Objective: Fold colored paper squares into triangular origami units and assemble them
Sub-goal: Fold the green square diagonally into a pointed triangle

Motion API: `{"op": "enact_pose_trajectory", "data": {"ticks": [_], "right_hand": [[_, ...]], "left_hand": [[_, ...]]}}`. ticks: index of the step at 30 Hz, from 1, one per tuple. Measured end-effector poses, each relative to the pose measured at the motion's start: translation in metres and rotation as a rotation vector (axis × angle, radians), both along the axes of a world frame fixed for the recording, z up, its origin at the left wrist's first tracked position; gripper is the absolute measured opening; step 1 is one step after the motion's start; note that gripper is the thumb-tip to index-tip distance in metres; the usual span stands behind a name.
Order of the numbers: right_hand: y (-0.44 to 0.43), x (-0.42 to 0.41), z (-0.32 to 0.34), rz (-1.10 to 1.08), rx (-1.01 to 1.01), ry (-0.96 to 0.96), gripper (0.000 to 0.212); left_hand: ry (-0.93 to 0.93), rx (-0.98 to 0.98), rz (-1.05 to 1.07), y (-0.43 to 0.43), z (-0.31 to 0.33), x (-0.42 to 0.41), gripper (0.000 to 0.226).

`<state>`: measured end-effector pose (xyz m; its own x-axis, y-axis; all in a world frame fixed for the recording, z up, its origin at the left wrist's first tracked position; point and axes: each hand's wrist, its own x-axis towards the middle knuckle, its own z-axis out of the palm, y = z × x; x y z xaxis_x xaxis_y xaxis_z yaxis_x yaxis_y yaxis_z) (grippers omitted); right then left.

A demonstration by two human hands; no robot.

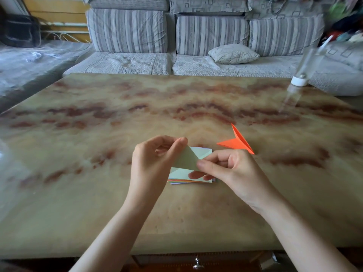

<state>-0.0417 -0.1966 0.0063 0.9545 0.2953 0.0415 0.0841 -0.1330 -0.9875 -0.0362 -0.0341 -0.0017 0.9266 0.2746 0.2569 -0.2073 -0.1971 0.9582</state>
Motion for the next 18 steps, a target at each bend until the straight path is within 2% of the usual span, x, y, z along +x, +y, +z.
{"op": "enact_pose_trajectory", "data": {"ticks": [9, 13, 18], "right_hand": [[-0.003, -0.002, 0.001, 0.009, -0.014, -0.043, 0.016], [-0.008, -0.005, 0.002, 0.015, -0.042, -0.068, 0.017], [-0.012, 0.001, 0.001, -0.118, 0.075, -0.080, 0.016]], "left_hand": [[0.039, 0.000, 0.028, 0.002, -0.003, 0.002, 0.018], [0.038, -0.116, 0.091, 0.014, -0.003, 0.011, 0.023], [0.055, -0.150, 0.024, 0.014, 0.002, 0.009, 0.022]]}}
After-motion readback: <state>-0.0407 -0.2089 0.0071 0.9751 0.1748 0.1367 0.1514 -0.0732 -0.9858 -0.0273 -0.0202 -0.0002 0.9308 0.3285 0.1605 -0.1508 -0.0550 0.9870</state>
